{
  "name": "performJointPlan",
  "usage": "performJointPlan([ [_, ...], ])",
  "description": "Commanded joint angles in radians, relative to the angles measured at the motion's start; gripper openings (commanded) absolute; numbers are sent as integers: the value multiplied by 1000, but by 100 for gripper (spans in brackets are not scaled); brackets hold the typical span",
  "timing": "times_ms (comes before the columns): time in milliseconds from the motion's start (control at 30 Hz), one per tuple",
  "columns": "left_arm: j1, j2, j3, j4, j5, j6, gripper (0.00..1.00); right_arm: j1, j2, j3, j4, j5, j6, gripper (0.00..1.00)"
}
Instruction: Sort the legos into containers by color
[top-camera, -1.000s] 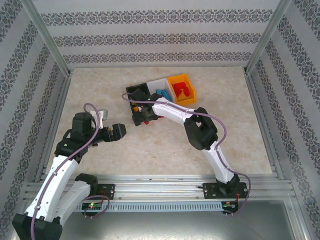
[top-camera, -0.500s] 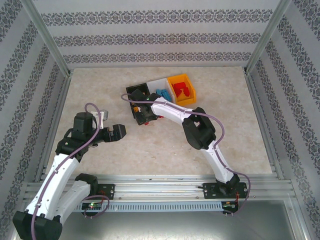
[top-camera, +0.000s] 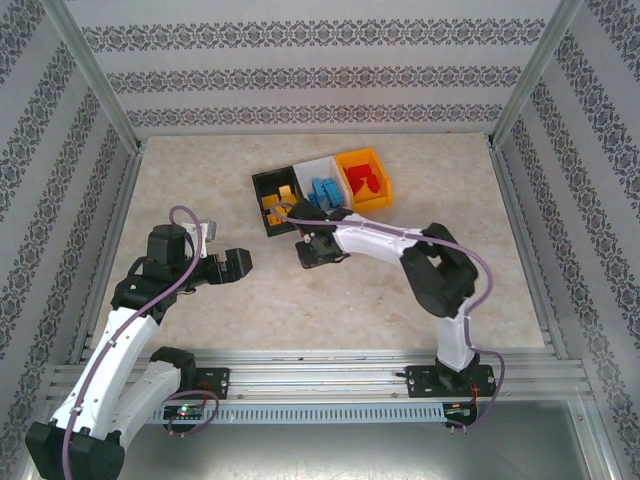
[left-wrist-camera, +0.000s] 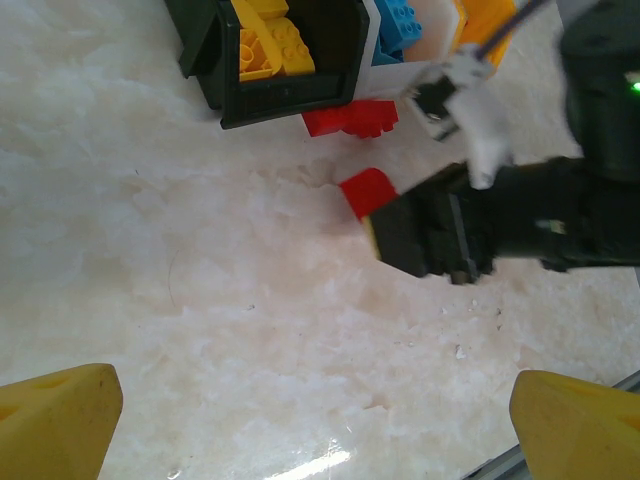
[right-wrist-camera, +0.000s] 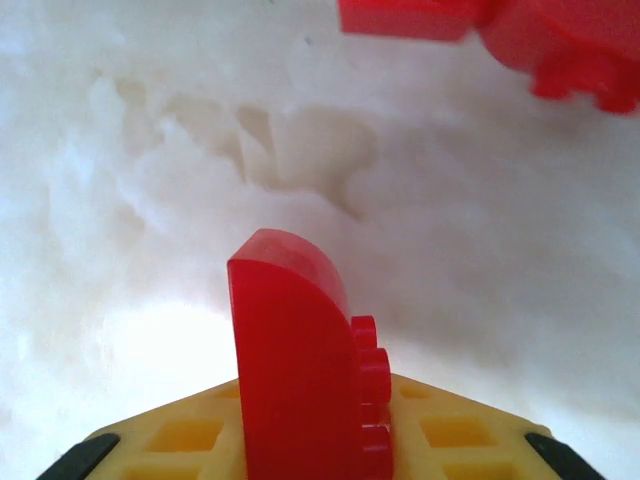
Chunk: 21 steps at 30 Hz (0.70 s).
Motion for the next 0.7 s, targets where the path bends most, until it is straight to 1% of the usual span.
performJointPlan([
  [0, 14, -6, -1, -19, -2, 20, 100, 3, -89, -51, 56, 34, 19, 34],
  [67, 15, -5, -1, -18, -1, 21, 100, 4, -75, -24, 33, 18, -20, 42],
  [133, 16, -4, 1, -20, -3, 21, 100, 7, -36, 26, 3, 13, -48, 48],
  [200, 15, -6, 0, -23, -6, 22, 100, 9, 8, 82, -21, 22, -63, 55],
  [300, 16, -9, 0, -25, -13, 22, 100, 7, 76, 152, -53, 35, -64, 60],
  [367, 15, -7, 2, -26, -15, 22, 100, 4, 106, 180, -71, 45, -56, 62],
  [433, 16, -5, 2, -26, -15, 24, 100, 7, 124, 204, -121, 92, -45, 62],
  [533, 16, -4, 1, -25, -10, 23, 100, 13, 92, 161, -148, 164, -18, 64],
  [667, 16, -2, 1, -23, -5, 23, 100, 18, 22, 72, -174, 242, 28, 75],
])
